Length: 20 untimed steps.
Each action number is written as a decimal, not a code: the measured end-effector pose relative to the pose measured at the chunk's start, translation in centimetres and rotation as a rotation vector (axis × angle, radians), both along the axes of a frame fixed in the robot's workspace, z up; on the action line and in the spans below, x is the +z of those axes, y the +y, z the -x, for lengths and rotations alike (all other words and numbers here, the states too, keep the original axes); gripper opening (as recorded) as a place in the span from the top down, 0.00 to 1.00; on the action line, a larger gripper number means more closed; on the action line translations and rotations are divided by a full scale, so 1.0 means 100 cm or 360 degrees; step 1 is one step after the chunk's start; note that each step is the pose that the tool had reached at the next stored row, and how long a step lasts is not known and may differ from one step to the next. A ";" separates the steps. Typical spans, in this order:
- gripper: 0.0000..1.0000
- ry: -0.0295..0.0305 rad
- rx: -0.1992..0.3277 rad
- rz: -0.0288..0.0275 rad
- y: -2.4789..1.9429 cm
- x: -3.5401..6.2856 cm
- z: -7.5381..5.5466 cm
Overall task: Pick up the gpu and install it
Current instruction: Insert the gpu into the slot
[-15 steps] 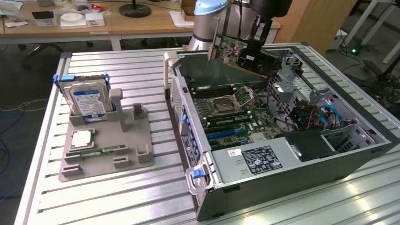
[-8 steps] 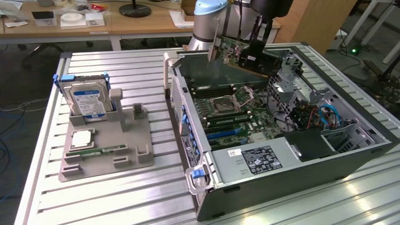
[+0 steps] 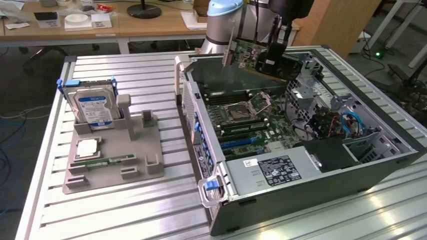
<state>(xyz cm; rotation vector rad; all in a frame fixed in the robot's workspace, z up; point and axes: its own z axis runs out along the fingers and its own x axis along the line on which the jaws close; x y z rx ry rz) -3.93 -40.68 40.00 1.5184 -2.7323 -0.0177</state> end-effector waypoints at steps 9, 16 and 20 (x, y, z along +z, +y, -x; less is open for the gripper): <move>0.71 0.00003 0.0074 0.00000 0.0000 -0.0003 -0.002; 0.71 0.00010 0.0127 -0.00001 0.0000 -0.0007 -0.003; 0.71 0.00011 0.0204 0.00001 0.0000 -0.0017 -0.003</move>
